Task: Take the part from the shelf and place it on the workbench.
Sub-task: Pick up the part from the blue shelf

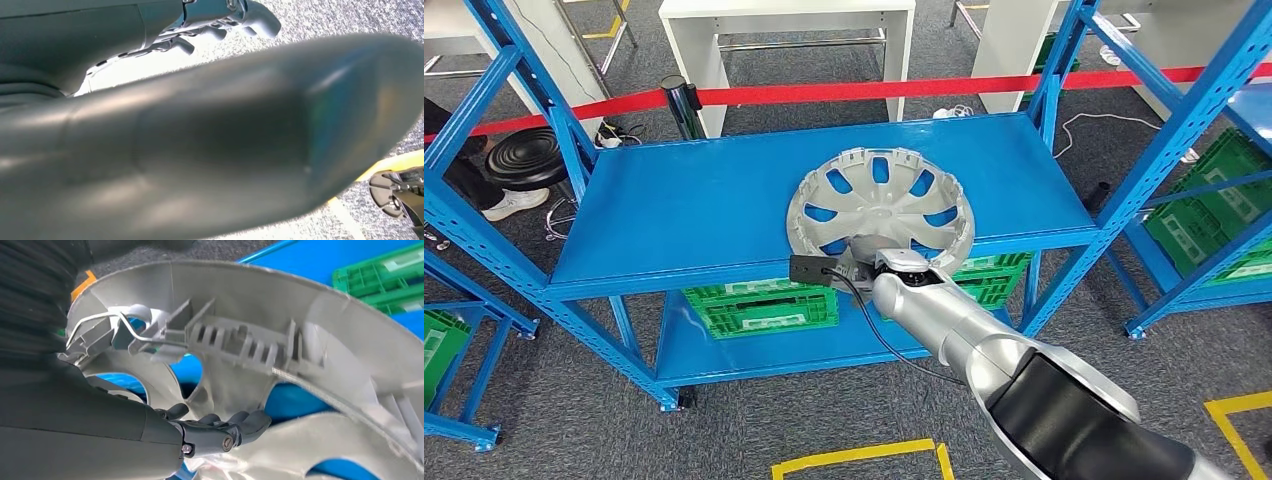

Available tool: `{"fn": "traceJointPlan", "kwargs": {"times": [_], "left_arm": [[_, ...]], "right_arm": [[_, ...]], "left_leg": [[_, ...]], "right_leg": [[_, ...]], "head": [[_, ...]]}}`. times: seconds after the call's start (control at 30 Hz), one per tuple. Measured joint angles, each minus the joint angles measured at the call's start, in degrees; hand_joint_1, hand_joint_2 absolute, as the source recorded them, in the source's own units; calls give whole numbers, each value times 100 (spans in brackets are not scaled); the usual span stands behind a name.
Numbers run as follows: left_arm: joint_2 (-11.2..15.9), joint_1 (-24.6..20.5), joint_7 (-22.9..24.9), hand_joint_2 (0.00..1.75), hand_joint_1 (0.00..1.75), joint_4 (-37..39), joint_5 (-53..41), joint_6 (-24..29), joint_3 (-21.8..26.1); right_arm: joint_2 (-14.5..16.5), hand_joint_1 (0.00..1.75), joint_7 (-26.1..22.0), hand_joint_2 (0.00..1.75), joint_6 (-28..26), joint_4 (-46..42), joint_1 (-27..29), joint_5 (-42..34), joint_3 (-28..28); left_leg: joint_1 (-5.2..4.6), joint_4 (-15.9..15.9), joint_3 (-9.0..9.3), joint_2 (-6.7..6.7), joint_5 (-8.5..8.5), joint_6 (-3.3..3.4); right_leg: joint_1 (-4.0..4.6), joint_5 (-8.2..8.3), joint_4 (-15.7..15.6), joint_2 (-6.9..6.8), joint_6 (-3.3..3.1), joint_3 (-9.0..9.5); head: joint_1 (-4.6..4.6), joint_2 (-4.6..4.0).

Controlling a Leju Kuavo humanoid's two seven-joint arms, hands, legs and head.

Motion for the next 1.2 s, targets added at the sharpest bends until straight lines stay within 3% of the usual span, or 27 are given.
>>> {"fn": "traceJointPlan", "kwargs": {"times": [1.2], "left_arm": [[-13,-15,16,0,0,2,-3,33,0]], "right_arm": [[0,175,97,175,-69,25,-107,-54,13]], "left_leg": [[0,1,-2,-4,0,1]], "right_leg": [[0,1,-1,-2,1,2]], "head": [[0,0]]}}
